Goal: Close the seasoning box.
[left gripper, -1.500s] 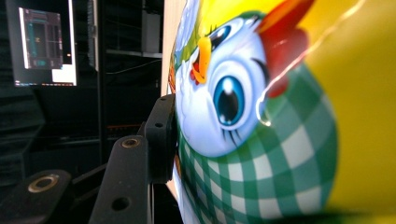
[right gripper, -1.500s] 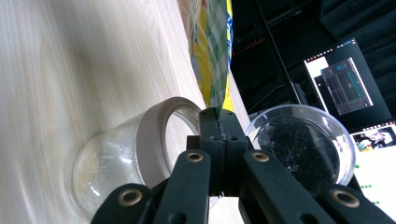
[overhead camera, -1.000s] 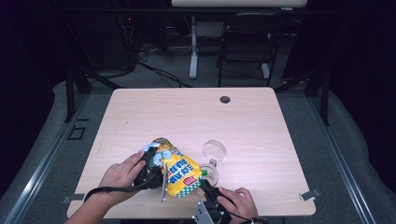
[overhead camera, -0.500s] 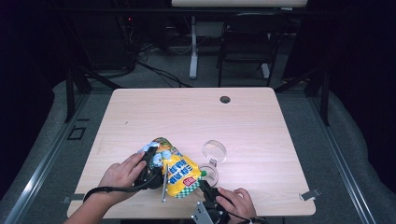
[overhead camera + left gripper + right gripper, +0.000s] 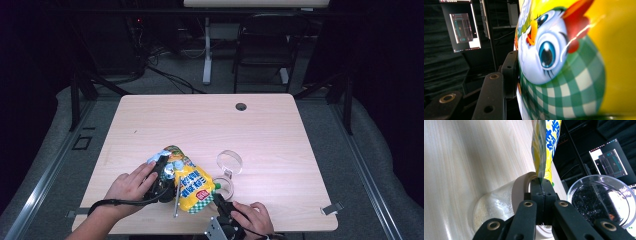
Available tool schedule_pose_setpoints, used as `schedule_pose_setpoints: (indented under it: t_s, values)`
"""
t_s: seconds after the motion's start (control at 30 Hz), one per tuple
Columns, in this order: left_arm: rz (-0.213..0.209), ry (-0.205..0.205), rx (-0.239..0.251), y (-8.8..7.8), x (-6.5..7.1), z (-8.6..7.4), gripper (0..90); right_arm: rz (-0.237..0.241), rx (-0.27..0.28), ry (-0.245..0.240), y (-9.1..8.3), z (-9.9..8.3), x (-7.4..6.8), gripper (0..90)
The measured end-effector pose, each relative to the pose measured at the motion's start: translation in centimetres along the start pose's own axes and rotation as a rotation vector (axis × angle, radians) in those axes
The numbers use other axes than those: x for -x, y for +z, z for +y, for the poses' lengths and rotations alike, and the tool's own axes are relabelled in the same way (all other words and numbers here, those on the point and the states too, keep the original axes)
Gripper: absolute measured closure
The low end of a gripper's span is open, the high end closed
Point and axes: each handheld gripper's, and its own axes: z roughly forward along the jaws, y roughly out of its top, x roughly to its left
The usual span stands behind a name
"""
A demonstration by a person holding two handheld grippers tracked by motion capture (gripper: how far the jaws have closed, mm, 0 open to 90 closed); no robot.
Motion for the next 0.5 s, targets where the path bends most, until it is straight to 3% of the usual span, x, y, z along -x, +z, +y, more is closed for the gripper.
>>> schedule_pose_setpoints:
  t_s: [0.3, 0.37, 0.5]
  values:
    - [0.025, 0.031, -0.017, -0.5, -0.7, 0.2, 56.5, -0.014, 0.004, 0.002, -0.1, 0.1, 0.0, 90.0]
    - [0.025, 0.058, -0.021, -0.6, -0.9, 0.3, 56.5, -0.017, 0.005, 0.003, -0.1, 0.1, 0.0, 90.0]
    - [0.037, 0.060, -0.023, -0.8, -1.2, 0.4, 58.2, -0.019, 0.003, 0.001, -0.3, 0.2, 0.0, 90.0]
